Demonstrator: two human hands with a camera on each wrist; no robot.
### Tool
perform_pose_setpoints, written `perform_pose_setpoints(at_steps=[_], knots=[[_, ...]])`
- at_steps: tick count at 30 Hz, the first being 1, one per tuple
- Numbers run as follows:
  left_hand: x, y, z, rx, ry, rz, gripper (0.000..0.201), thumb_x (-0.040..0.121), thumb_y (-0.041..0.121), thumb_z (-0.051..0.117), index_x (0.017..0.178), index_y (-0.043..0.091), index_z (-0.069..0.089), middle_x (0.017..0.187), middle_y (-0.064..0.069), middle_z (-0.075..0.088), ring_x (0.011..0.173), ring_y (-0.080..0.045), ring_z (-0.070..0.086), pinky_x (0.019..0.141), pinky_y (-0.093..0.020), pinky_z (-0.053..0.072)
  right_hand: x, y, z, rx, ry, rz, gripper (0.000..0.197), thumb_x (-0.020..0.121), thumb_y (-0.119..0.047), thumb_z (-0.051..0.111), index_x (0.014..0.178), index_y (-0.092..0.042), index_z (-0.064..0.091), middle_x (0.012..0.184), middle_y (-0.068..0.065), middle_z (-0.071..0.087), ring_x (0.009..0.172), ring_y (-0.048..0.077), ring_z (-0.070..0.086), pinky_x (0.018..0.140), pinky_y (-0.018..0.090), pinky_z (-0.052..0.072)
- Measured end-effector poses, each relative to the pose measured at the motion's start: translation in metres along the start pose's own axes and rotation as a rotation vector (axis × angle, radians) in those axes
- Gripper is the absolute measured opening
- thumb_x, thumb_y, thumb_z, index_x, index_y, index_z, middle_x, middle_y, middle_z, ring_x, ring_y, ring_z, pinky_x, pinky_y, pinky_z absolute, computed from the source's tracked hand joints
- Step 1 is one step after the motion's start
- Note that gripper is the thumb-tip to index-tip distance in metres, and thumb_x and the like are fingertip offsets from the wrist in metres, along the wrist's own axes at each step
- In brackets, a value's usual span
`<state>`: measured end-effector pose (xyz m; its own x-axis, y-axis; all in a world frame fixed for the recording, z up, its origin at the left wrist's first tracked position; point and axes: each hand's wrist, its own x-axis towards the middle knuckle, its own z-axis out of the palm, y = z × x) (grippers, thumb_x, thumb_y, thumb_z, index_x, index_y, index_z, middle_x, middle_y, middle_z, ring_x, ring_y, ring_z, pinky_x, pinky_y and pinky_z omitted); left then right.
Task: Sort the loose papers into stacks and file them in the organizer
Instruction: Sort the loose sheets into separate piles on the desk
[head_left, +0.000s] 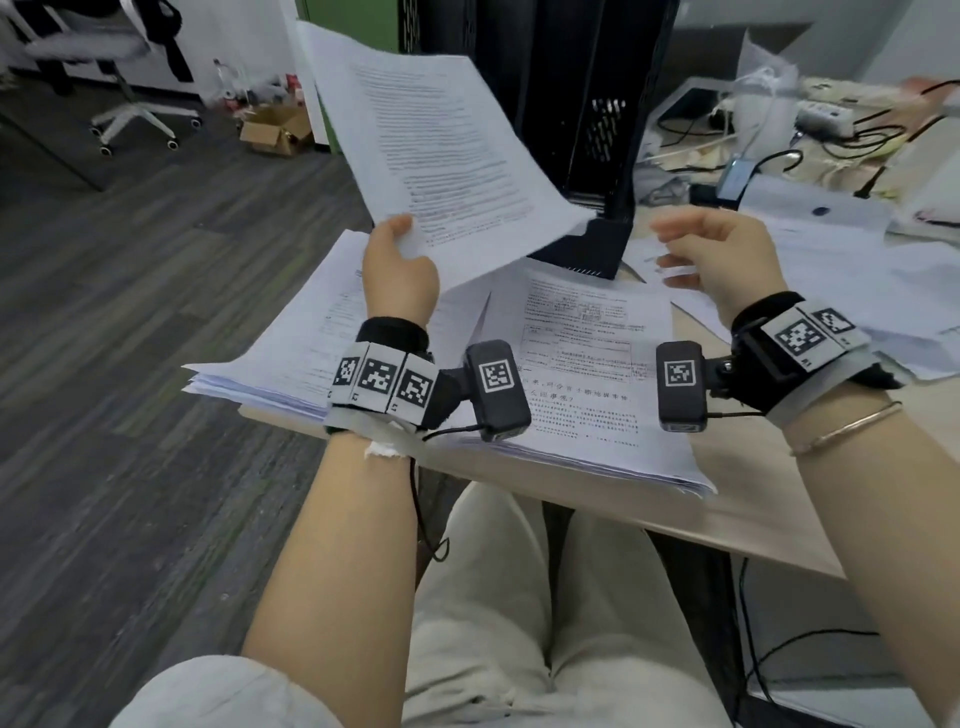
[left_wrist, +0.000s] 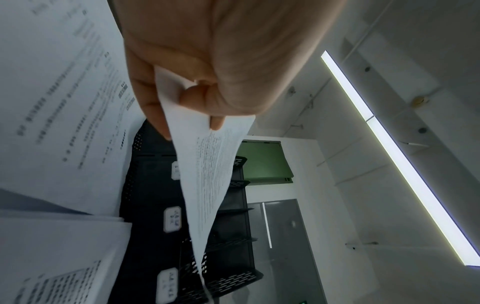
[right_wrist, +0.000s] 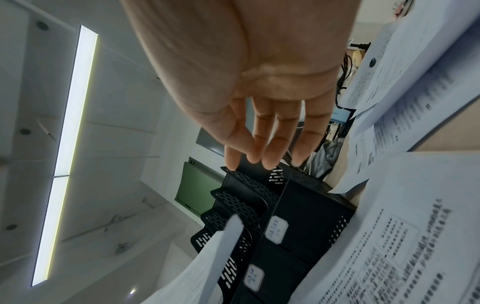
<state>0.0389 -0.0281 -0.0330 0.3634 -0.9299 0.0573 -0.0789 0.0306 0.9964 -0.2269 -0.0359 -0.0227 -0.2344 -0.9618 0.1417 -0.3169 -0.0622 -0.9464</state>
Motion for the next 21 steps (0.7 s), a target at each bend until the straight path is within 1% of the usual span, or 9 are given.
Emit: perform_pose_setpoints(at_steps=[1, 2, 4, 6, 10, 14, 19, 20, 21], knots=[[0.0, 0.001, 0.001, -0.014, 0.022, 0.01, 0.057, 0.084, -0.014, 0.03, 0.136, 0.006, 0.043, 0.137, -0.006, 0.043, 0.123, -0.013, 0.042, 0.099, -0.013, 0.035, -0.001, 0.0, -0.002, -0.007, -0.012, 0.004, 0.031, 0.088, 0.002, 0.048, 0.092, -0.02, 0.069, 0.091, -0.004, 0.065, 0.071, 0.011, 0.062, 0.064, 0.022, 0.054], [-0.001, 0.001, 0.004, -0.031, 0.037, 0.019, 0.057, 0.084, -0.014, 0.031, 0.136, 0.006, 0.041, 0.138, -0.006, 0.042, 0.125, -0.014, 0.041, 0.101, -0.014, 0.034, -0.002, 0.0, -0.005, -0.014, -0.018, 0.006, 0.03, 0.088, 0.002, 0.047, 0.094, -0.018, 0.069, 0.092, -0.003, 0.065, 0.072, 0.012, 0.062, 0.065, 0.023, 0.054], [-0.005, 0.005, 0.012, -0.074, 0.046, 0.03, 0.059, 0.082, -0.013, 0.032, 0.137, 0.008, 0.04, 0.141, -0.007, 0.041, 0.13, -0.019, 0.04, 0.109, -0.028, 0.036, -0.005, -0.001, -0.011, -0.012, -0.017, 0.002, 0.03, 0.088, 0.002, 0.047, 0.099, -0.014, 0.069, 0.094, -0.001, 0.065, 0.072, 0.012, 0.062, 0.065, 0.023, 0.053], [-0.012, 0.008, 0.022, -0.088, 0.025, 0.041, 0.061, 0.08, -0.013, 0.032, 0.137, 0.009, 0.04, 0.141, -0.008, 0.04, 0.13, -0.022, 0.04, 0.108, -0.038, 0.039, -0.01, -0.002, -0.019, -0.002, -0.002, 0.002, 0.031, 0.088, 0.003, 0.045, 0.103, -0.011, 0.069, 0.094, 0.002, 0.065, 0.071, 0.012, 0.061, 0.066, 0.024, 0.052], [-0.025, 0.015, 0.045, -0.079, -0.045, 0.073, 0.063, 0.079, -0.017, 0.031, 0.136, 0.007, 0.04, 0.141, -0.008, 0.039, 0.132, -0.02, 0.038, 0.11, -0.033, 0.036, -0.022, 0.002, -0.037, -0.011, -0.003, 0.005, 0.03, 0.089, 0.001, 0.047, 0.105, -0.012, 0.068, 0.099, 0.004, 0.067, 0.077, 0.013, 0.061, 0.071, 0.027, 0.053], [-0.036, 0.018, 0.07, -0.096, -0.131, 0.082, 0.067, 0.075, -0.016, 0.031, 0.136, 0.01, 0.04, 0.14, -0.008, 0.041, 0.131, -0.023, 0.04, 0.107, -0.041, 0.04, -0.036, 0.008, -0.055, -0.003, -0.04, -0.004, 0.032, 0.089, -0.003, 0.051, 0.109, -0.019, 0.068, 0.101, 0.002, 0.07, 0.082, 0.011, 0.062, 0.074, 0.028, 0.053], [-0.061, 0.023, 0.112, -0.046, -0.278, 0.107, 0.063, 0.08, -0.018, 0.03, 0.138, 0.007, 0.038, 0.143, -0.009, 0.035, 0.13, -0.022, 0.039, 0.106, -0.029, 0.039, -0.047, 0.016, -0.086, 0.078, -0.034, 0.037, 0.048, 0.091, -0.005, 0.053, 0.133, -0.029, 0.048, 0.091, 0.003, 0.074, 0.078, 0.015, 0.068, 0.071, 0.027, 0.055], [-0.067, 0.024, 0.122, -0.031, -0.312, 0.118, 0.063, 0.081, -0.017, 0.03, 0.139, 0.006, 0.037, 0.144, -0.009, 0.034, 0.131, -0.021, 0.037, 0.104, -0.019, 0.036, -0.049, 0.017, -0.095, 0.074, -0.031, 0.045, 0.051, 0.091, -0.005, 0.054, 0.135, -0.031, 0.045, 0.089, 0.003, 0.075, 0.076, 0.016, 0.069, 0.071, 0.027, 0.055], [-0.073, 0.026, 0.132, -0.015, -0.346, 0.132, 0.063, 0.081, -0.018, 0.03, 0.139, 0.005, 0.036, 0.145, -0.009, 0.033, 0.133, -0.02, 0.035, 0.097, -0.005, 0.032, -0.053, 0.019, -0.104, 0.066, -0.027, 0.05, 0.053, 0.092, -0.006, 0.054, 0.137, -0.031, 0.043, 0.089, 0.003, 0.075, 0.076, 0.016, 0.069, 0.071, 0.028, 0.056]])
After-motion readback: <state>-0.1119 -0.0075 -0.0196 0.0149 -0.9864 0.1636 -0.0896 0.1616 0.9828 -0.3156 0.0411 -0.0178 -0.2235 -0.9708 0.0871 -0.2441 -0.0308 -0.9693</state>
